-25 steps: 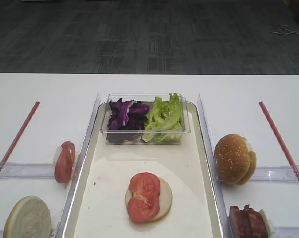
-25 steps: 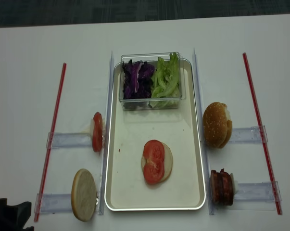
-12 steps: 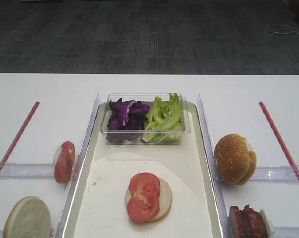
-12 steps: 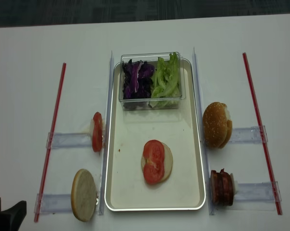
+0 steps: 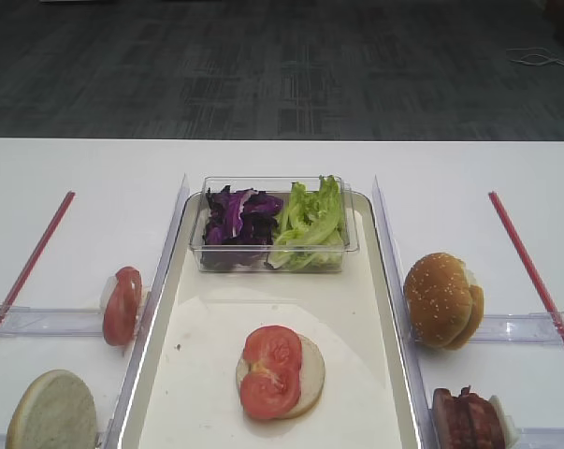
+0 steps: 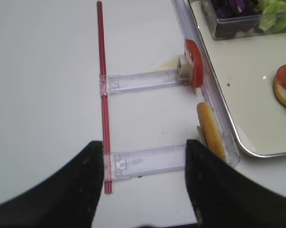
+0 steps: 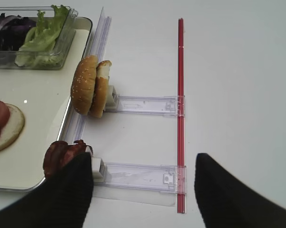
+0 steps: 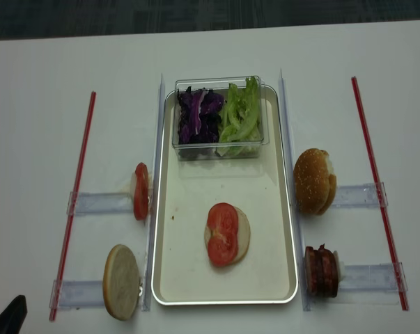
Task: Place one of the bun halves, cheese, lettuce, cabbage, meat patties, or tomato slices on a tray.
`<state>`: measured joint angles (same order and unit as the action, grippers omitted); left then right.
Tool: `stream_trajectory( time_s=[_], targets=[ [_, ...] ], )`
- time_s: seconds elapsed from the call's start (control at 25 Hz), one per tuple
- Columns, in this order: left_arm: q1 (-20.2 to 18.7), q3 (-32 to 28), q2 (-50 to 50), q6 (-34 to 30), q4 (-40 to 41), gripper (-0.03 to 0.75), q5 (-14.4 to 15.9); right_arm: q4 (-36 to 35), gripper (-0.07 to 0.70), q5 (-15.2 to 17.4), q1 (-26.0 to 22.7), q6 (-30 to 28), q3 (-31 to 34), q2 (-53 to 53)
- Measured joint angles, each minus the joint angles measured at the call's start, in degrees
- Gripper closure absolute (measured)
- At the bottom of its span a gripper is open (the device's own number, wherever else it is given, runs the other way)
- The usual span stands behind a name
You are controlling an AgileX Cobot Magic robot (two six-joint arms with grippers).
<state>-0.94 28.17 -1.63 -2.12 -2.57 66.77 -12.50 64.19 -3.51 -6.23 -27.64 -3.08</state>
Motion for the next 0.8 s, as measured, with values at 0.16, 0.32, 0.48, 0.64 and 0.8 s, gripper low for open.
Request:
stream_trajectory(
  time_s=[0.16,0.32,0.48,0.64,0.8],
  targets=[
    [0.00,0.00,2.30,0.00,0.00,0.316,0.24,0.00,0.162,0.00,0.00,0.00,0.00,0.00],
    [0.00,0.00,2.39,0.00,0.00,0.316,0.34,0.00,0.162,0.00,0.00,0.00,0.00,0.00],
    [0.00,0.00,2.41,0.00,0.10,0.316,0.34,0.00,0.162,0.00,0.00,0.00,0.00,0.00],
    [0.00,0.00,2.51,0.14,0.10,0.316,0.34,0.00,0.162,0.00,0.00,0.00,0.00,0.00],
    [0.00,0.00,2.51,0.23,0.10,0.316,0.34,0.00,0.162,0.00,0.00,0.00,0.00,0.00]
  ],
)
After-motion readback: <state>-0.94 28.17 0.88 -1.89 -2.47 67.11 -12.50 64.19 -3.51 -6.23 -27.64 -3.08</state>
